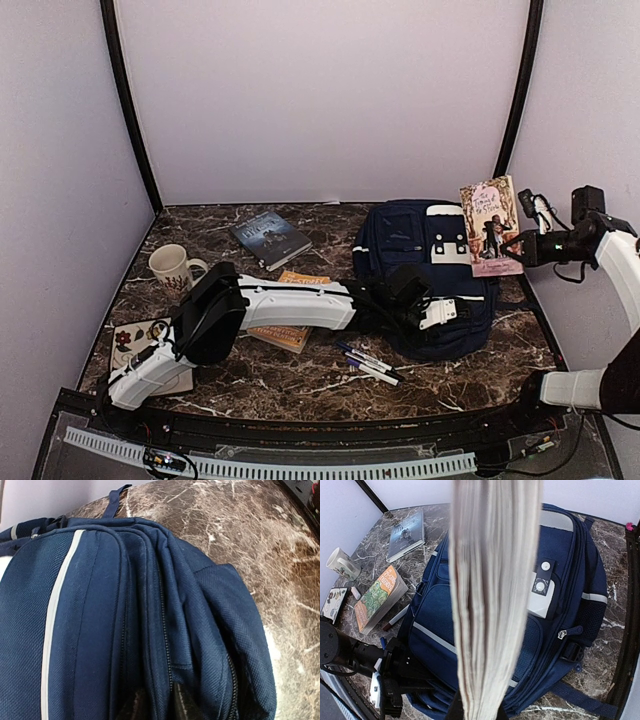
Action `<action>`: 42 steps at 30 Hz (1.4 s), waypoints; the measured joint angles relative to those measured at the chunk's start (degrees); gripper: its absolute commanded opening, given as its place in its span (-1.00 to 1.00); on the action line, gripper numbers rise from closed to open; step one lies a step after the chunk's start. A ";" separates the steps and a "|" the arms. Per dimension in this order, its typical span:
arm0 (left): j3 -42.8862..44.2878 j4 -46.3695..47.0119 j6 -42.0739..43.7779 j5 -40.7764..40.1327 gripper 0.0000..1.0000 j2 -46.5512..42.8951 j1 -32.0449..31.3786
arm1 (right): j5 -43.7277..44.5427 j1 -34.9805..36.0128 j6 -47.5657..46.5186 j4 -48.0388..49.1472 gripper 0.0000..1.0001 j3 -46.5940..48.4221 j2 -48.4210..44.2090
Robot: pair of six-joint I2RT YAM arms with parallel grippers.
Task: Pack the student bag
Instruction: Pick up the largest pocket of the bag from the student bag, then place the book in the largest pocket of the bag.
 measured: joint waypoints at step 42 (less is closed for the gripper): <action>7.82 17.59 -16.31 -23.80 -1.00 -6.67 10.23 | -21.64 12.48 -15.58 -24.83 -1.00 13.92 4.00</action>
